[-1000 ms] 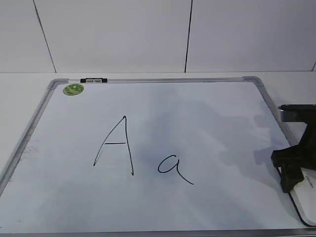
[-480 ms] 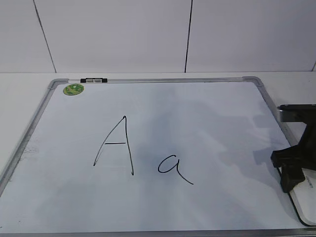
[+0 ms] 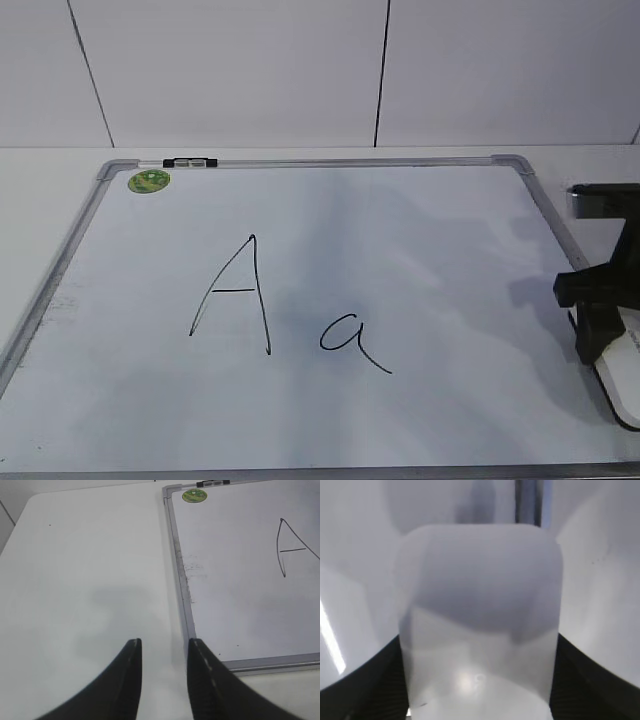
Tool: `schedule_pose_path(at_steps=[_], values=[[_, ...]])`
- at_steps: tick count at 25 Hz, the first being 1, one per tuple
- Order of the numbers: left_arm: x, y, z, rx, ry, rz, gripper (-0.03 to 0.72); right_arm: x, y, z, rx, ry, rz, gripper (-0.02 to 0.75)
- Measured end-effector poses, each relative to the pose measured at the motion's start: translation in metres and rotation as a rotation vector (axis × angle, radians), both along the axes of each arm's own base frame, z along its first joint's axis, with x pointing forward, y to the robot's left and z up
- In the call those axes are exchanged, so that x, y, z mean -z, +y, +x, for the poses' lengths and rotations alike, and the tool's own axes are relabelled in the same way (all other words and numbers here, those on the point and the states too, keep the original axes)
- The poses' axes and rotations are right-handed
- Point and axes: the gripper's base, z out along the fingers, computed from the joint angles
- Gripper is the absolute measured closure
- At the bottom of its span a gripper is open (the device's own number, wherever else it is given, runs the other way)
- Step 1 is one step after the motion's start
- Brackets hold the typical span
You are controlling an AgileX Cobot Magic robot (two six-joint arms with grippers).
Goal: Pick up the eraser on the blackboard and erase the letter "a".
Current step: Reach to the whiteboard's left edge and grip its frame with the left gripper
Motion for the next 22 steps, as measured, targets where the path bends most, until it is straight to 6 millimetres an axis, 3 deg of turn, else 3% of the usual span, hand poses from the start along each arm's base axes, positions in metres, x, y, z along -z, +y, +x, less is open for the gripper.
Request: schedule_pose_path(at_steps=[8, 16, 22], values=[[0.0, 0.0, 0.0, 0.0, 0.0, 0.0, 0.454, -0.03, 0.012, 0.012, -0.035, -0.004, 0.026, 0.209], [0.0, 0.0, 0.0, 0.0, 0.0, 0.0, 0.454, -0.056, 0.08, 0.011, -0.265, -0.083, 0.052, 0.209], [0.0, 0.0, 0.0, 0.0, 0.0, 0.0, 0.453, -0.056, 0.108, -0.002, -0.375, -0.077, 0.051, 0.209]])
